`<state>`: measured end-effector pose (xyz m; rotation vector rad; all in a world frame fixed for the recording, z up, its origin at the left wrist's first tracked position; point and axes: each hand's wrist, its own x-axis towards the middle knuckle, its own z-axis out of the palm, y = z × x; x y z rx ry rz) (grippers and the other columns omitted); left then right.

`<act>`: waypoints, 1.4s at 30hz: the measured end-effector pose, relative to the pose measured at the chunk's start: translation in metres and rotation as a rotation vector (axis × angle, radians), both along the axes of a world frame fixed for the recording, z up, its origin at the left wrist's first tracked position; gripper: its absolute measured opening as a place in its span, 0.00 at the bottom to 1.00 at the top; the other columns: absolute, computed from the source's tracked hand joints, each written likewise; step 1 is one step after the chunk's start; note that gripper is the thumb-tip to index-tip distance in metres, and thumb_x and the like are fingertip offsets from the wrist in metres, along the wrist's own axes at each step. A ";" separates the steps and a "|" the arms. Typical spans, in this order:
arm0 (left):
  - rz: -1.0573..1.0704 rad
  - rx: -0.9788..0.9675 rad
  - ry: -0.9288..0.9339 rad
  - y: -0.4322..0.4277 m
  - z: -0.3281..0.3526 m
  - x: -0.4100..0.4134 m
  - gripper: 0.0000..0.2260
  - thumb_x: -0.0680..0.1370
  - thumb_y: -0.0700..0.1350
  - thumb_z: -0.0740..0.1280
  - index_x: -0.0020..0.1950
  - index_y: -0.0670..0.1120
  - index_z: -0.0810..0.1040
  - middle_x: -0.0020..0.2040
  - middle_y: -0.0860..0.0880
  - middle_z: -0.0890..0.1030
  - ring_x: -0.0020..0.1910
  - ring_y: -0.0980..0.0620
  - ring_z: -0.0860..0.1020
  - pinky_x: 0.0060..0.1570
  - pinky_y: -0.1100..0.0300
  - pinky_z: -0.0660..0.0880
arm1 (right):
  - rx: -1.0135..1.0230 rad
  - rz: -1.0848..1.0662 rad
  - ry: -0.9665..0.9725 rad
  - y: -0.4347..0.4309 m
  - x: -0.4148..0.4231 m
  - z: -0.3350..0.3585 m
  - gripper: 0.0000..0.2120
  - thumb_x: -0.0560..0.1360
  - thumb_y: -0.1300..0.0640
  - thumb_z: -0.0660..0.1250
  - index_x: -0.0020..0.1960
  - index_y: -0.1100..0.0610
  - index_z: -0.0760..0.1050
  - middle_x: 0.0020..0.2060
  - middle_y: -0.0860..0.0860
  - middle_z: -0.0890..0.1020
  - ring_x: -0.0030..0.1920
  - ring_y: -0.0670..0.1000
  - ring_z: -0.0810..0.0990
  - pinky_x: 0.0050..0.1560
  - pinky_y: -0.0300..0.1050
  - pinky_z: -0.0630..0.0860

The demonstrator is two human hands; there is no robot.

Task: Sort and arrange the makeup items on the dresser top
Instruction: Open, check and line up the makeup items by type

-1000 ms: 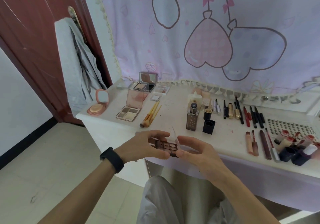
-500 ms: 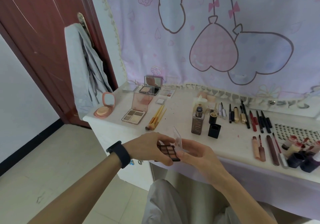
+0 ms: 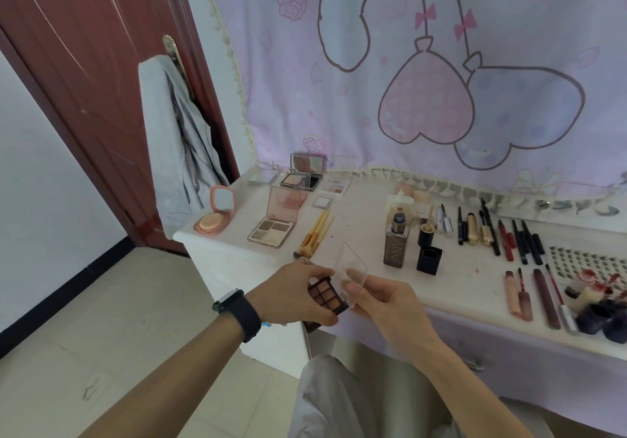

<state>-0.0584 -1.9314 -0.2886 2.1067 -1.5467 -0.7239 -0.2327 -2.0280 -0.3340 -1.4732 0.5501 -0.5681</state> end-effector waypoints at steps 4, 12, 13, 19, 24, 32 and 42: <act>0.035 -0.030 -0.024 0.001 0.000 -0.002 0.34 0.67 0.53 0.78 0.71 0.54 0.72 0.55 0.56 0.74 0.49 0.59 0.76 0.35 0.76 0.73 | 0.067 -0.014 -0.025 0.000 0.002 0.002 0.08 0.73 0.49 0.73 0.47 0.36 0.86 0.51 0.44 0.87 0.57 0.47 0.85 0.56 0.41 0.81; 0.093 -0.103 -0.063 0.000 0.001 -0.002 0.37 0.66 0.55 0.78 0.73 0.53 0.70 0.53 0.58 0.73 0.48 0.60 0.76 0.40 0.73 0.72 | -0.155 0.065 -0.004 0.000 0.004 0.012 0.12 0.73 0.34 0.69 0.57 0.28 0.79 0.54 0.37 0.85 0.59 0.38 0.81 0.55 0.27 0.74; 0.103 -0.116 -0.058 0.001 0.001 -0.002 0.36 0.65 0.55 0.78 0.71 0.54 0.72 0.53 0.58 0.73 0.48 0.60 0.76 0.40 0.72 0.74 | -0.173 0.076 0.008 0.000 0.004 0.013 0.13 0.74 0.33 0.69 0.59 0.28 0.78 0.55 0.37 0.85 0.60 0.37 0.80 0.56 0.26 0.73; 0.186 -0.209 0.053 0.010 0.007 0.012 0.27 0.62 0.55 0.77 0.60 0.68 0.75 0.53 0.59 0.76 0.47 0.63 0.79 0.43 0.72 0.77 | -0.282 -0.041 0.136 -0.002 0.009 0.010 0.12 0.80 0.48 0.67 0.63 0.38 0.79 0.57 0.34 0.83 0.59 0.32 0.78 0.65 0.38 0.75; 0.350 -0.279 0.156 0.020 0.012 0.039 0.33 0.64 0.54 0.79 0.68 0.59 0.74 0.58 0.61 0.77 0.47 0.66 0.81 0.46 0.70 0.77 | -0.459 -0.105 0.331 0.000 0.015 0.004 0.15 0.82 0.45 0.62 0.68 0.37 0.73 0.64 0.35 0.76 0.64 0.38 0.75 0.66 0.37 0.70; 0.559 -0.395 0.192 0.018 0.050 0.103 0.34 0.59 0.61 0.79 0.63 0.59 0.76 0.54 0.60 0.80 0.50 0.61 0.81 0.51 0.70 0.74 | -0.663 -0.047 0.652 -0.017 0.052 0.000 0.25 0.85 0.46 0.49 0.81 0.50 0.54 0.81 0.45 0.53 0.80 0.47 0.50 0.77 0.43 0.51; 0.745 -0.403 0.054 -0.032 0.077 0.193 0.29 0.69 0.53 0.78 0.66 0.48 0.75 0.48 0.58 0.78 0.44 0.60 0.76 0.37 0.71 0.66 | -0.821 -0.068 0.896 -0.056 0.114 0.005 0.30 0.83 0.57 0.49 0.82 0.62 0.44 0.82 0.58 0.44 0.81 0.56 0.40 0.81 0.49 0.43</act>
